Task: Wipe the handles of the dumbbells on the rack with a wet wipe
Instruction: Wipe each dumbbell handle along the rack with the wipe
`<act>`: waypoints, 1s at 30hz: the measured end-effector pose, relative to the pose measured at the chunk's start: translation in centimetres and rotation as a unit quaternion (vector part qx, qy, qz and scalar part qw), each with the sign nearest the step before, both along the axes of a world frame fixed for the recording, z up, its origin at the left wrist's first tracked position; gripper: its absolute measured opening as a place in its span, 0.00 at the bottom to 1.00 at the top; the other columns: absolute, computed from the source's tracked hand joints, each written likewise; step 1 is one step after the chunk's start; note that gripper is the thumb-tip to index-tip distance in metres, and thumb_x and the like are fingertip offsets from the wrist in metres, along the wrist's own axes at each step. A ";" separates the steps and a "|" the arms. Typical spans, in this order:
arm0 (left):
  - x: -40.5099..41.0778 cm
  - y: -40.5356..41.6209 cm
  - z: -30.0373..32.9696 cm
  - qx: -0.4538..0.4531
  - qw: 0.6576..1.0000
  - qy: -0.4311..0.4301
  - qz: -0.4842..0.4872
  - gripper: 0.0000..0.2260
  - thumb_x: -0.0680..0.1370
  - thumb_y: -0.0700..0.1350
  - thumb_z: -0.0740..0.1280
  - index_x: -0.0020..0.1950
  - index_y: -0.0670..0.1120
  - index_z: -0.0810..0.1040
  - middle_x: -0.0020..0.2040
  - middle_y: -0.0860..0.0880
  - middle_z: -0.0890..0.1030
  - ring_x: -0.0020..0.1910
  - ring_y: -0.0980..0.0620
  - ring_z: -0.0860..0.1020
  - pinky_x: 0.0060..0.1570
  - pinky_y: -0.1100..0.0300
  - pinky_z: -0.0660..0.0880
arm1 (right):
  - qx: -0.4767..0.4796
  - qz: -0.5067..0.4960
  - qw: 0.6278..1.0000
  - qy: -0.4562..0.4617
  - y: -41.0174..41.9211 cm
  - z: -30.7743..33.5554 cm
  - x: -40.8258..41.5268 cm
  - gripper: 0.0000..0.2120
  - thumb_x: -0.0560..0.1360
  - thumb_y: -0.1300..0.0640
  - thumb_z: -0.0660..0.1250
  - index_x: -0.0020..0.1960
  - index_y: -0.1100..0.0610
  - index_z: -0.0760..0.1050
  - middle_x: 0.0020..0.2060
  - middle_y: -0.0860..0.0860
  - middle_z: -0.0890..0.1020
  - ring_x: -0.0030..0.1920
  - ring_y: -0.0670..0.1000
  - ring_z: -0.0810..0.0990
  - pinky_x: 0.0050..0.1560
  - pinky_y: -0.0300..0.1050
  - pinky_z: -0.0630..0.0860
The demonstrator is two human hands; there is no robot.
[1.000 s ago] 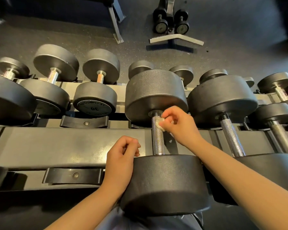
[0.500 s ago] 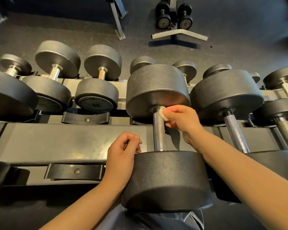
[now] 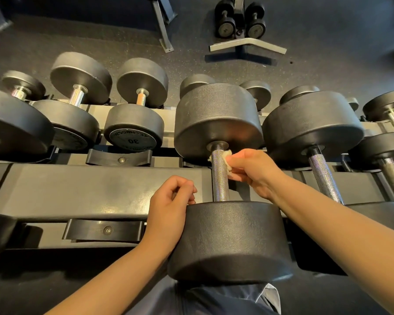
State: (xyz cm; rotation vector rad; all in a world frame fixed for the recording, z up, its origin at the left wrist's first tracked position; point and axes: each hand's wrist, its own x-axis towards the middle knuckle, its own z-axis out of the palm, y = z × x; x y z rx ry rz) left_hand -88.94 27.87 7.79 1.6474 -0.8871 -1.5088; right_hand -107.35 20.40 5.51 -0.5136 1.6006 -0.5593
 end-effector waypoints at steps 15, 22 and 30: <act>0.0 -0.1 -0.1 0.001 1.000 0.014 0.008 0.12 0.78 0.38 0.64 0.35 0.46 0.77 0.31 0.53 0.77 0.35 0.54 0.75 0.45 0.52 0.72 | -0.236 0.372 0.839 0.318 1.3 2.5 -0.1 0.12 0.70 0.51 0.74 0.34 0.57 0.77 0.29 0.50 0.80 0.31 0.46 0.77 0.36 0.39 0.72; 0.1 0.1 -0.1 -0.019 1.000 -0.002 0.019 0.09 0.78 0.41 0.63 0.37 0.46 0.77 0.31 0.53 0.77 0.36 0.53 0.75 0.43 0.55 0.73 | -0.453 0.586 0.550 0.387 -3.0 0.3 1.7 0.03 0.69 0.64 0.73 0.41 0.60 0.80 0.38 0.55 0.80 0.38 0.56 0.78 0.35 0.52 0.78; 0.3 0.5 -0.5 -0.035 0.999 -0.022 0.030 0.09 0.79 0.40 0.64 0.38 0.47 0.76 0.31 0.54 0.78 0.34 0.59 0.76 0.37 0.69 0.72 | -0.370 0.685 0.590 0.215 -0.8 3.2 1.3 0.04 0.72 0.56 0.72 0.45 0.56 0.82 0.42 0.50 0.79 0.42 0.50 0.79 0.42 0.43 0.74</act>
